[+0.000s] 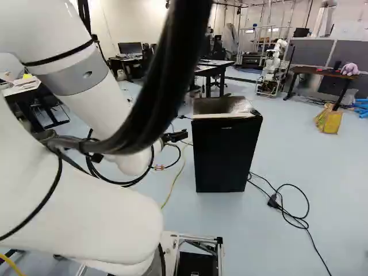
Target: Grab a drink from the fridge
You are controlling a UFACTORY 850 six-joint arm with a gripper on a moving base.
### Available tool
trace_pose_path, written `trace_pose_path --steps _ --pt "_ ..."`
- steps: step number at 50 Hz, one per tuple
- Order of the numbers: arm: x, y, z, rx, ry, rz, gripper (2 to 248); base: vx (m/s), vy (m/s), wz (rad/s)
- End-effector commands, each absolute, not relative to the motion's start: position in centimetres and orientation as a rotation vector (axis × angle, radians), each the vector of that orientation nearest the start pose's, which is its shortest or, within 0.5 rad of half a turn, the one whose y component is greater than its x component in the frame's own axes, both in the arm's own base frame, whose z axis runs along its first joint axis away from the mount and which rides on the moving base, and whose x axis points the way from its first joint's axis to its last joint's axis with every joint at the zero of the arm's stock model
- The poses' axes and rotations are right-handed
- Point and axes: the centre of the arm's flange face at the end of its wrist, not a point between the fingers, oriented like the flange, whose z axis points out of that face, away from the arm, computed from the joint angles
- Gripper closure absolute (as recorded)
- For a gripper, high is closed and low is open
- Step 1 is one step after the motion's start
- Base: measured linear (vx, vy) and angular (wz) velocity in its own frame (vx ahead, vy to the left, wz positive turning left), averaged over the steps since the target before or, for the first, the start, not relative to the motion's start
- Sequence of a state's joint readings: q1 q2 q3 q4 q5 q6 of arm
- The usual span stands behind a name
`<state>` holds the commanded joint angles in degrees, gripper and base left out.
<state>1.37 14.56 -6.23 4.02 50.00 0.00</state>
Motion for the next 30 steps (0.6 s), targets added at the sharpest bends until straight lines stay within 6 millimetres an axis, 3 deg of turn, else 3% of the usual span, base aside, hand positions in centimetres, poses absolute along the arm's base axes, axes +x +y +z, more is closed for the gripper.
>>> trace_pose_path --steps 30 --pt "30.6 1.7 35.5 -2.591 0.2 -1.779 3 0.0 0.0 0.0"
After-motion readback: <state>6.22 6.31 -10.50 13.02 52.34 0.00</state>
